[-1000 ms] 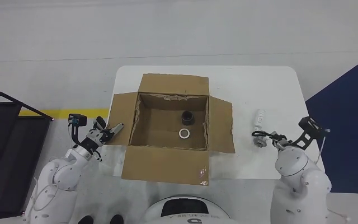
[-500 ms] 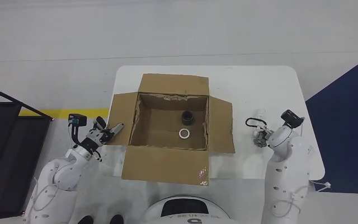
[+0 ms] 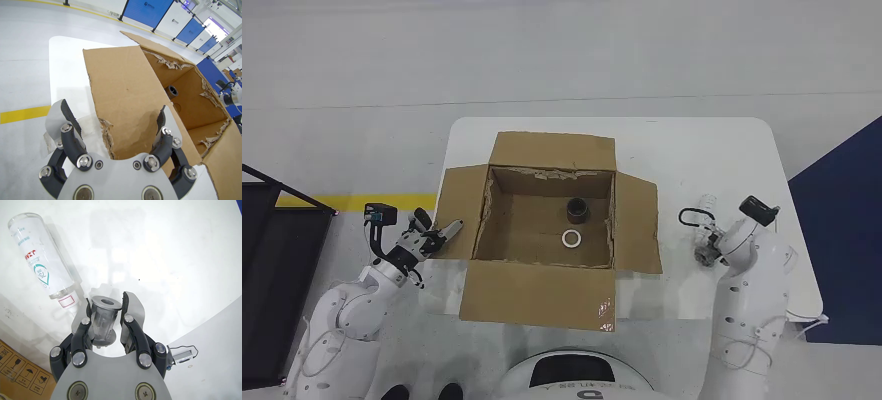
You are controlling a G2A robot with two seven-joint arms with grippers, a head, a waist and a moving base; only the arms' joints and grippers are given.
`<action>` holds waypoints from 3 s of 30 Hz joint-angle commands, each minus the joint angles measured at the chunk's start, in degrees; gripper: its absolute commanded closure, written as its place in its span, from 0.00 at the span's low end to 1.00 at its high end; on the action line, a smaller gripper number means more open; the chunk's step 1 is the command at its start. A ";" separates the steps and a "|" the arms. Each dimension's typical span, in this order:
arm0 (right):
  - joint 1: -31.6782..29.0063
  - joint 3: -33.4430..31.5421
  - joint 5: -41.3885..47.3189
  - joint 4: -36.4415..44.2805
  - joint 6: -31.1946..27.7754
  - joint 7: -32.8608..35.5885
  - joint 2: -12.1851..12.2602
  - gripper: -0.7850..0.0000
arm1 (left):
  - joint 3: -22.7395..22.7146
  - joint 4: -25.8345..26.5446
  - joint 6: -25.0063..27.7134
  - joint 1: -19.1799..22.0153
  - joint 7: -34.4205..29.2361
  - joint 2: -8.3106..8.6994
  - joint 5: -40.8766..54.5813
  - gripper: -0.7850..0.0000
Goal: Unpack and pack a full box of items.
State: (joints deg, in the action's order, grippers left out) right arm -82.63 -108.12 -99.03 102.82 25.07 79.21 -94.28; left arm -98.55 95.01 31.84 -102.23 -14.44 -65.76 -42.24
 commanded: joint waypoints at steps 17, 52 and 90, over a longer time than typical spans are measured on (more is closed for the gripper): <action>-3.88 -3.66 5.76 7.15 1.08 -1.08 -1.84 1.00 | 0.00 0.00 0.00 0.00 0.00 0.00 0.00 0.00; -2.83 -6.45 6.52 3.45 0.29 -0.28 -4.58 0.53 | 0.00 0.00 0.00 0.00 0.00 0.00 0.00 0.00; -12.81 -15.42 76.97 22.02 -14.62 2.11 -4.09 1.00 | 0.00 0.00 0.00 0.00 0.00 0.00 0.00 0.00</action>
State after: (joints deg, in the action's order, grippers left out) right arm -95.32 -125.21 -22.01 124.42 10.50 81.27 -98.52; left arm -98.55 95.01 31.84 -102.23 -14.44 -65.76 -42.24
